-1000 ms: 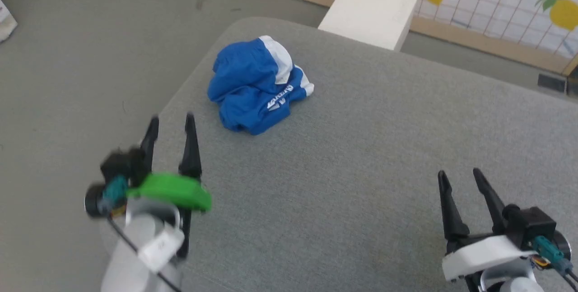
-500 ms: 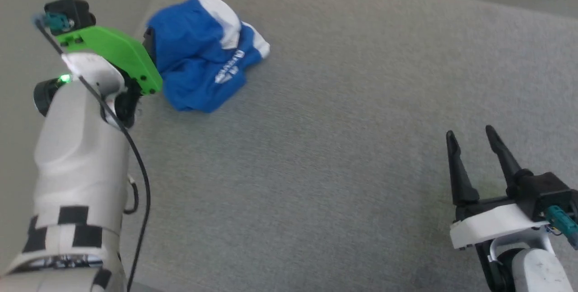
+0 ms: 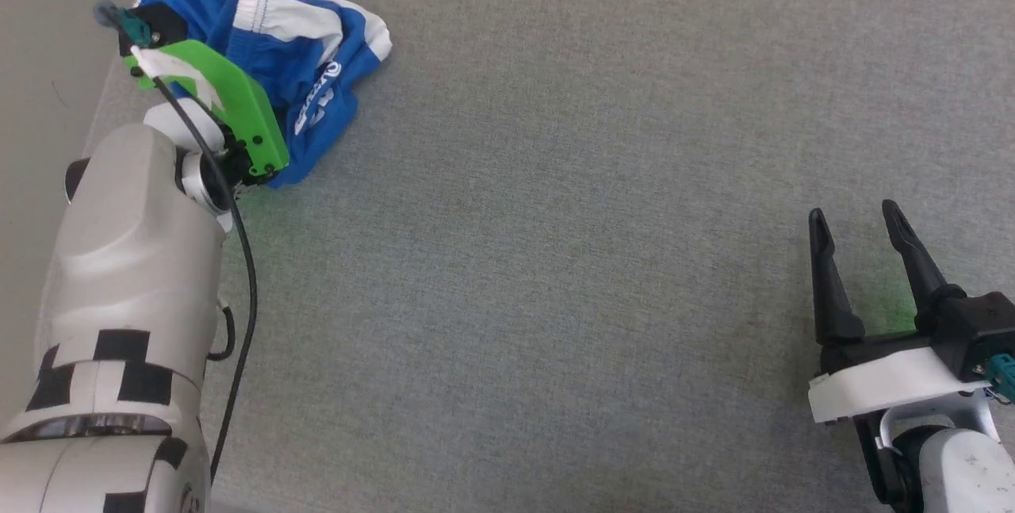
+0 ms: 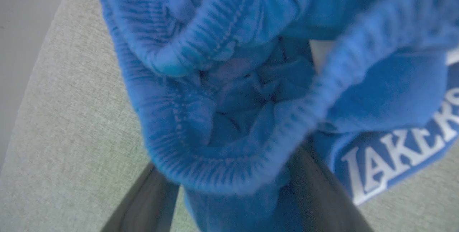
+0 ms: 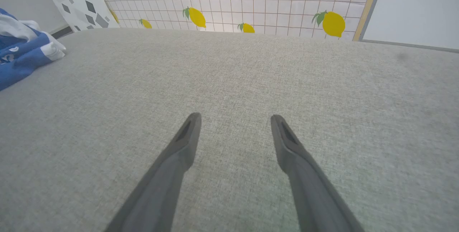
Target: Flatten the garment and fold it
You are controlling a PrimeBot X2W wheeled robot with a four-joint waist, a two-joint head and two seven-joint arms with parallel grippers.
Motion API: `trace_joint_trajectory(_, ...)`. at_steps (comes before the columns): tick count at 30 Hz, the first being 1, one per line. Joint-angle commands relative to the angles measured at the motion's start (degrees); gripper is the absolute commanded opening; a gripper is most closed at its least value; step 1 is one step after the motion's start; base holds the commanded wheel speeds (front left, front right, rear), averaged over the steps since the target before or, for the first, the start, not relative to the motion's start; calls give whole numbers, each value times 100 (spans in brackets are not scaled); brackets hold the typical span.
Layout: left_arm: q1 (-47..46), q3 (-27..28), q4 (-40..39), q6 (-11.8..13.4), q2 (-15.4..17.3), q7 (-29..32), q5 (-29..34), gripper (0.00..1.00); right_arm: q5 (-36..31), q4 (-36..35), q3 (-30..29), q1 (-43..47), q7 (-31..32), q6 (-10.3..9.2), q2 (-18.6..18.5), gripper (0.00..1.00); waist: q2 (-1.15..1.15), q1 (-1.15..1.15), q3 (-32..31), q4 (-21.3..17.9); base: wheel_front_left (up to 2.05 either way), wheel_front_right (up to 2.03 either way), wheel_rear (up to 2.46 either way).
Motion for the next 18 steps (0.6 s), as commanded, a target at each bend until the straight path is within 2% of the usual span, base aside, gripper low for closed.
trace_joint_trajectory(1, 126, -44, 181, -84, -193, 125, -97, 100, -22, -45, 7, -98, 18, -9, 2, 100, 0, -1, 67, 14, 0, 0, 0)
trace_joint_trajectory(2, 141, -18, 203, -88, -230, 114, -143, 100, -23, -47, 13, -103, 24, -9, 2, 100, 0, -1, 69, 34, 0, 0, 0)
trace_joint_trajectory(3, 157, -18, 215, -105, -258, 70, -163, 64, -25, -45, 24, -115, 29, -9, 2, 100, 0, -1, 67, 55, 0, 0, 0)
trace_joint_trajectory(4, 170, -5, 201, -130, -279, -31, -190, 12, -24, -43, 30, -128, 30, -9, 2, 100, 0, -1, 57, 79, 0, 0, 0)
trace_joint_trajectory(5, 181, 11, 199, -153, -299, -99, -219, 0, -23, -38, 34, -137, 30, -9, 2, 100, 0, -1, 43, 97, 0, 0, 0)
trace_joint_trajectory(10, 157, 129, 91, -299, -329, -692, -384, 0, -10, 40, 77, -162, 18, -9, 2, 100, 0, -1, -144, 205, 0, 0, 0)
trace_joint_trajectory(14, 3, 148, -128, -421, -244, -1291, -411, 0, 68, 192, 121, -168, -59, -9, 2, 100, 0, -1, -416, 266, 0, 0, 0)
trace_joint_trajectory(18, -283, 108, -386, -527, -87, -1619, -414, 0, 218, 429, 168, -149, -183, -9, 2, 100, 0, -1, -798, 281, 0, 0, 0)
